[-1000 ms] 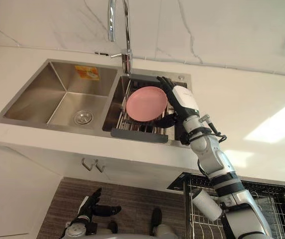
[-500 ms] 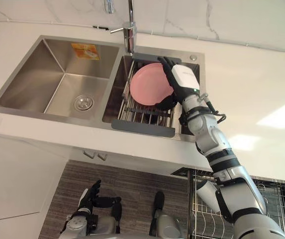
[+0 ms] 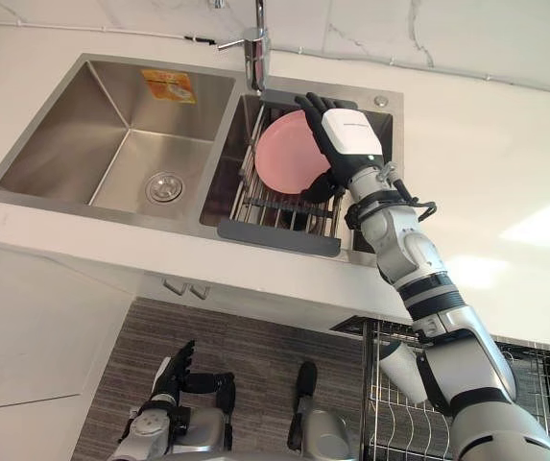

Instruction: Walk over to the sink, pick up the cup, carry it to the dishwasher, place the cup inside the dishwasher, then close the dishwasher door

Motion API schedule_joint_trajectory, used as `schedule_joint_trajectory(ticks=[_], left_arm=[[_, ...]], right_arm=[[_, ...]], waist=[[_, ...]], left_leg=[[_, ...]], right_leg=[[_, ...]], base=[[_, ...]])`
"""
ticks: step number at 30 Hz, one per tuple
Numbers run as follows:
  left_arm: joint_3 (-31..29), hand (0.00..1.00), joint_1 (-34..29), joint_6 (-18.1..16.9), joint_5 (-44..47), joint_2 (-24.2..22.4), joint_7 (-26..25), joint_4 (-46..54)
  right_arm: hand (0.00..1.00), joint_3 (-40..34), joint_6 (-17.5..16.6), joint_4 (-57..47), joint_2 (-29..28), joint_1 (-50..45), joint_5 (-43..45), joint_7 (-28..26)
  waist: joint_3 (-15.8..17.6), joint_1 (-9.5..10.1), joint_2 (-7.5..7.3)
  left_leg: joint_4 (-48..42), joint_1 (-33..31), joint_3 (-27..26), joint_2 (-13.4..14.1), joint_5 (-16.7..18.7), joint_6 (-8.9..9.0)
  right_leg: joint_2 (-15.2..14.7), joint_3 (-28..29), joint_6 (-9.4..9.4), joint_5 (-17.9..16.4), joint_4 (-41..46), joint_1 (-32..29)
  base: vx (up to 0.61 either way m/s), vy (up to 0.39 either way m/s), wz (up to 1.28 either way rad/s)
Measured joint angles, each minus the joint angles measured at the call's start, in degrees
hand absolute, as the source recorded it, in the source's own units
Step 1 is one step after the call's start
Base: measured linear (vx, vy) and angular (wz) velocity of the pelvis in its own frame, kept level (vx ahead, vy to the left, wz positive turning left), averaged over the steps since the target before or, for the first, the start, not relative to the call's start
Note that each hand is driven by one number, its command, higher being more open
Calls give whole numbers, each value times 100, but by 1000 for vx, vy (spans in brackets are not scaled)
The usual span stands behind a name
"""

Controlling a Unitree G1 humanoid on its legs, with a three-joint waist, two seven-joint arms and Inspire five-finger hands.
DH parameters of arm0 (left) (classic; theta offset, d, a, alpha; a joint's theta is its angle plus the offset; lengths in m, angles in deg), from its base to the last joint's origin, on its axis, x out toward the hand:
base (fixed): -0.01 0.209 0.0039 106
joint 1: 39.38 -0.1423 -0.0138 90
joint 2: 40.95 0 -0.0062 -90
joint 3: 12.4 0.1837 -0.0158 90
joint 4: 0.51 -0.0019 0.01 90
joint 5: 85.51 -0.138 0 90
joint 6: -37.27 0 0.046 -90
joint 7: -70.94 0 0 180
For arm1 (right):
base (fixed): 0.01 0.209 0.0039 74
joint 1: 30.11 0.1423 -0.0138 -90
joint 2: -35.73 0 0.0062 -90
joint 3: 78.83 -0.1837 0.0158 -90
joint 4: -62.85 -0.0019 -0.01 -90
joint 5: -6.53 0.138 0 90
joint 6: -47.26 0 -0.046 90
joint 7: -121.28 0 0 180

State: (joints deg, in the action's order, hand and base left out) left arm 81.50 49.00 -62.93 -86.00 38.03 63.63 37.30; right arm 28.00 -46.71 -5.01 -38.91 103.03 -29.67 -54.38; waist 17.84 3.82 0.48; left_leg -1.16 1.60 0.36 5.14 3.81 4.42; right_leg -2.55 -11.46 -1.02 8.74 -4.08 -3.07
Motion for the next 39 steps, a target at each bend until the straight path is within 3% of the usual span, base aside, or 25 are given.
schedule_joint_trajectory(ticks=[24,39], left_arm=[[7,100,49,4,-20,-5,9,-47],[45,100,37,23,-21,14,-5,-11]], right_arm=[[100,406,-181,-299,-47,-577,-104,-156],[100,352,90,-239,-225,-581,-618,-8]], waist=[[0,19,0],[8,19,-27]], left_leg=[[36,98,-40,22,-9,0],[104,157,-35,-2,-62,42]], right_leg=[[-24,36,-3,-54,120,11],[-61,27,-34,-81,178,9]], base=[[0,0,0],[-4,-1,0]])
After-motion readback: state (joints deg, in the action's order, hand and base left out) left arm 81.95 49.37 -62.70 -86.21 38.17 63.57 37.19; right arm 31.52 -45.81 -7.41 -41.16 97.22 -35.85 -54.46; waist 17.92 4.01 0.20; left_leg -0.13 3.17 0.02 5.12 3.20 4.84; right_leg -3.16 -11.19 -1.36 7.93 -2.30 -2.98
